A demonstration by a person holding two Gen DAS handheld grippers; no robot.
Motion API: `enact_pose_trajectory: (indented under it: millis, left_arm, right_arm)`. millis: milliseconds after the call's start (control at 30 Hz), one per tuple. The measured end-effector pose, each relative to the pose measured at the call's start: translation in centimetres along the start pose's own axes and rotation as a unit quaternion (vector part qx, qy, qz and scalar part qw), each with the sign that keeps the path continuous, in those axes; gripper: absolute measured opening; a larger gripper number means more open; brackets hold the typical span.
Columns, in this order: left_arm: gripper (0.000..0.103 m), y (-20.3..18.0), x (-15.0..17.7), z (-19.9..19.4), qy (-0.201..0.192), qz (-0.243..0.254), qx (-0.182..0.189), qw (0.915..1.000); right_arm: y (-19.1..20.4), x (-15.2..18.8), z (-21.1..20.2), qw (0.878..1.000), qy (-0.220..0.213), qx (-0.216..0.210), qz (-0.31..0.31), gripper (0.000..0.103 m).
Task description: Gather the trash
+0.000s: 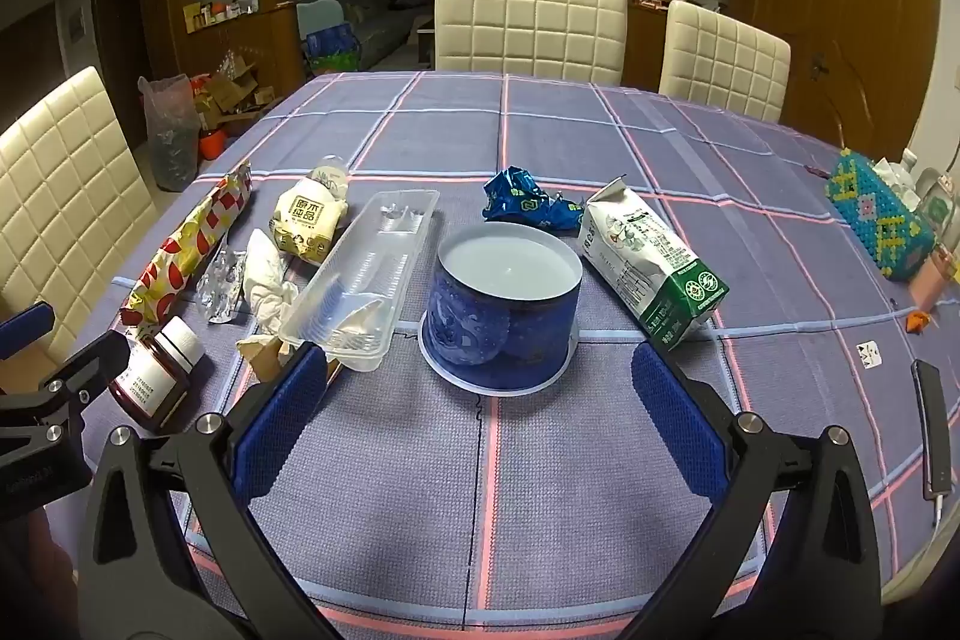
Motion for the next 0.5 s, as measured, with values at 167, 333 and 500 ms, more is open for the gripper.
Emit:
enact_pose_trajectory:
  millis: [167, 333, 500]
  left_arm:
    - [0.096, 0.02, 0.00, -0.01, -0.001, -0.001, 0.002, 1.0000]
    - [0.096, 0.02, 0.00, -0.02, -0.001, -0.001, 0.002, 1.0000]
    - [0.096, 0.05, 0.00, -0.01, -0.001, -0.001, 0.003, 1.0000]
  right_arm:
    - [0.02, -0.02, 0.03, 1.000, 0.000, 0.000, 0.000, 0.100]
    - [0.03, -0.03, 0.06, 1.000, 0.000, 0.000, 0.001, 0.100]
    - [0.04, -0.01, 0.11, 1.000, 0.001, 0.000, 0.001, 0.100]
Point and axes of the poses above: each gripper's, at about its wrist camera, not at the fingertips, and z roughly the way its jaws point, y to its left, x to its underside, the point moved 2 cm from there along z, roughly the way its jaws point, and after that the axes turned 9 degrees about -y, right-handed, at the moved point
